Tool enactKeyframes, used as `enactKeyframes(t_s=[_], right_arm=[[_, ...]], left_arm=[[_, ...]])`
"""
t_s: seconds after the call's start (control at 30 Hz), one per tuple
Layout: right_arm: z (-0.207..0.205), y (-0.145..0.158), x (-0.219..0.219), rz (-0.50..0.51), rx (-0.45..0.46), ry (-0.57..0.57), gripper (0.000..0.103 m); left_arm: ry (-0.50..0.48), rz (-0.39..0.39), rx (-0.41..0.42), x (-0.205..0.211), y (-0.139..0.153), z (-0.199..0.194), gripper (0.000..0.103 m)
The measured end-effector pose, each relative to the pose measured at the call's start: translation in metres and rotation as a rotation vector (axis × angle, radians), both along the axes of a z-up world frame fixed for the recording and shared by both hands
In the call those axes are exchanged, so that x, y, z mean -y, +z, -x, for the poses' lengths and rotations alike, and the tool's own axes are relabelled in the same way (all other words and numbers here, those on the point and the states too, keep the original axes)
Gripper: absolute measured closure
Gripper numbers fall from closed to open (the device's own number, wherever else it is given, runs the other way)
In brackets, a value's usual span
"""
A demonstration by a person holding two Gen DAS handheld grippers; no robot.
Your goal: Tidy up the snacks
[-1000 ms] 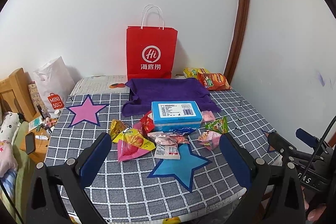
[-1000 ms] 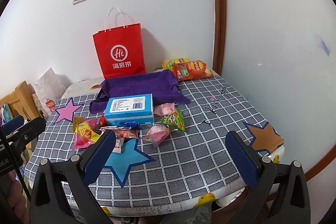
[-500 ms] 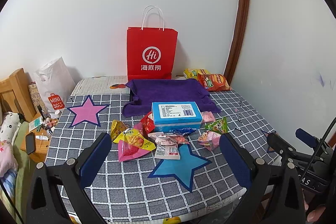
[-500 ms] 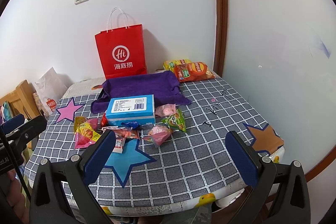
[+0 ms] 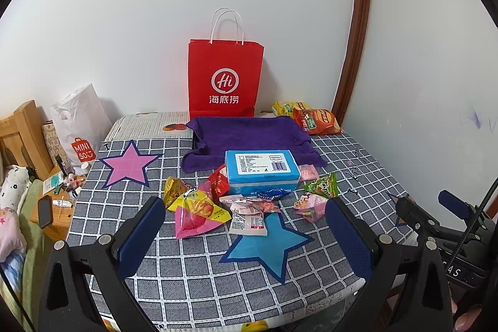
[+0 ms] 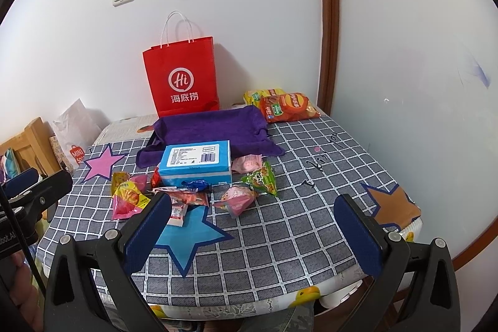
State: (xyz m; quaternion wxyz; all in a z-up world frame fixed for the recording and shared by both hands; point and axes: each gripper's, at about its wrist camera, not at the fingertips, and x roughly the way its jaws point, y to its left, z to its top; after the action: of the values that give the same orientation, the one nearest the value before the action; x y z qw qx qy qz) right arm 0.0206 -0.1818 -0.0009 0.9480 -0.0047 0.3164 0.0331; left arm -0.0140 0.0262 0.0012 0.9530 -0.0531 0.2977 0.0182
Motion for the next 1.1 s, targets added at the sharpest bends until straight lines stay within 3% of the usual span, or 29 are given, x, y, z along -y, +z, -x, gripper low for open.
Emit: enactKeyframes(t_s=[0.67, 1.1], right_arm=[[0.007, 0.004, -0.001, -0.002, 0.016, 0.01, 0.0], [-0.005, -0.013, -0.004, -0.003, -0.012, 0.025, 0.0]], left_arm=[[0.001, 0.003, -0.001, 0.0, 0.0, 0.0, 0.0], [-0.005, 0.022, -0.041, -0.004, -0.022, -0.018, 0.0]])
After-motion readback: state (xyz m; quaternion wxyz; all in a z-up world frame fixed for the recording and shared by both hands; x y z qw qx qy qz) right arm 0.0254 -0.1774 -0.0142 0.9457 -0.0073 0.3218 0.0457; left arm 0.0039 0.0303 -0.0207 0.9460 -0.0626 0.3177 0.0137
